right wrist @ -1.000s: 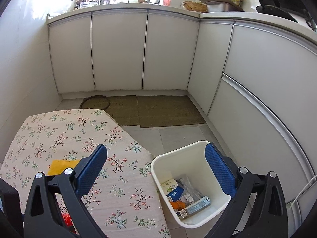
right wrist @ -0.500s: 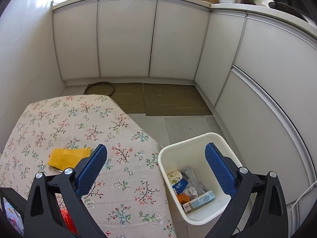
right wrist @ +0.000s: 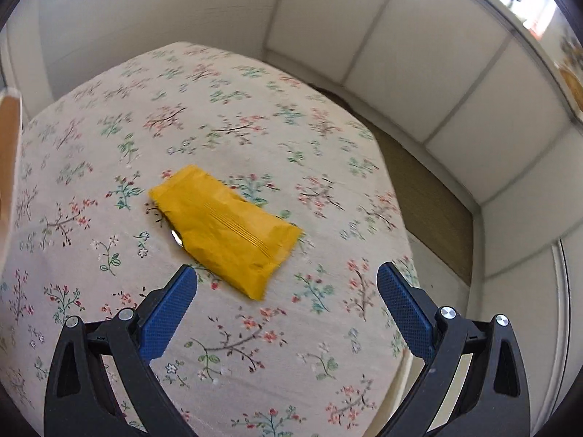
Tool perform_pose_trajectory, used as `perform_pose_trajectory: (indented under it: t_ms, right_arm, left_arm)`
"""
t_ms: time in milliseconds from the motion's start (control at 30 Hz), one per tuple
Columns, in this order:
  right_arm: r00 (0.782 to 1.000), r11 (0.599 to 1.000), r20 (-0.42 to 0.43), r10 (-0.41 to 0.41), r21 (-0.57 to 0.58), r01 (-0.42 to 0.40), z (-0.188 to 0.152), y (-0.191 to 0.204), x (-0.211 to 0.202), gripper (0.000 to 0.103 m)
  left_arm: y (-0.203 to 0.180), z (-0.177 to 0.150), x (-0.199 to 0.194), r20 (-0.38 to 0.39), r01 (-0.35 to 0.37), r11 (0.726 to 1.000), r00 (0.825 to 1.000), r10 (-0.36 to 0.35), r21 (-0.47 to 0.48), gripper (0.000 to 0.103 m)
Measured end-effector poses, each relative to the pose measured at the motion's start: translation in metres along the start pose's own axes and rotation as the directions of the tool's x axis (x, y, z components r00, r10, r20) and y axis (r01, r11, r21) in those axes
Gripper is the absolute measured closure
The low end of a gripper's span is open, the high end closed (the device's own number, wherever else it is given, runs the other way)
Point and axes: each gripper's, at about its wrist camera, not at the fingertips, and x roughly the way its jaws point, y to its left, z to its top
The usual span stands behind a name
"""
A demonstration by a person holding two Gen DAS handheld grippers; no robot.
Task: Collect trash
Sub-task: 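Grasp the red noodle cup with the left tool while the right tool grasps the yellow wrapper, then carry the yellow wrapper over the white bin and open the right tool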
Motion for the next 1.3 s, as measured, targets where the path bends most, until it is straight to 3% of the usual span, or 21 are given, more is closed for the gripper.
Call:
perform_pose_trajectory:
  t_ms: [133, 300, 333, 367, 400, 500, 533, 633, 867, 1300]
  right_arm:
    - [0.993, 0.988, -0.05, 0.108, -0.101, -0.113, 0.027, 0.022, 0.029, 0.007]
    - [0.975, 0.969, -0.187, 0.122, -0.188, -0.158, 0.038, 0.039, 0.069, 0.009]
    - [0.972, 0.97, -0.183, 0.148, -0.166, -0.179, 0.04, 0.036, 0.069, 0.016]
    - [0.963, 0.969, -0.194, 0.188, -0.122, -0.214, 0.042, 0.031, 0.07, 0.032]
    - [0.947, 0.963, -0.208, 0.246, -0.06, -0.264, 0.045, 0.025, 0.072, 0.038]
    - [0.951, 0.966, -0.175, 0.257, 0.008, -0.259, 0.047, 0.02, 0.067, 0.063]
    - [0.951, 0.965, -0.165, 0.262, 0.034, -0.26, 0.048, 0.02, 0.066, 0.075]
    - [0.955, 0.956, -0.107, 0.275, 0.134, -0.261, 0.049, 0.018, 0.053, 0.085]
    - [0.952, 0.908, 0.035, 0.303, 0.294, -0.299, 0.054, 0.025, 0.009, 0.088]
    - [0.919, 0.88, 0.316, 0.236, 0.332, -0.34, 0.057, 0.031, -0.097, 0.088]
  left_arm:
    - [0.016, 0.015, -0.021, 0.04, 0.045, 0.998, 0.998, -0.043, -0.047, 0.014]
    - [0.019, 0.021, -0.042, 0.093, 0.085, 0.994, 0.993, -0.079, -0.061, 0.014]
    - [0.02, 0.023, -0.045, 0.102, 0.086, 0.994, 0.992, -0.08, -0.059, 0.014]
    - [0.02, 0.024, -0.045, 0.107, 0.087, 0.994, 0.991, -0.08, -0.06, 0.014]
    - [0.021, 0.024, -0.046, 0.109, 0.088, 0.994, 0.991, -0.081, -0.064, 0.014]
    - [0.03, 0.027, -0.043, 0.103, 0.092, 0.992, 0.991, -0.083, -0.091, 0.014]
    - [0.032, 0.026, -0.043, 0.103, 0.095, 0.99, 0.991, -0.085, -0.105, 0.014]
    - [0.039, 0.029, -0.043, 0.12, 0.091, 0.988, 0.99, -0.076, -0.125, 0.014]
    - [0.044, 0.029, -0.053, 0.169, 0.073, 0.987, 0.984, -0.047, -0.147, 0.014]
    - [0.039, 0.026, -0.083, 0.278, 0.088, 0.987, 0.959, -0.048, -0.131, 0.014]
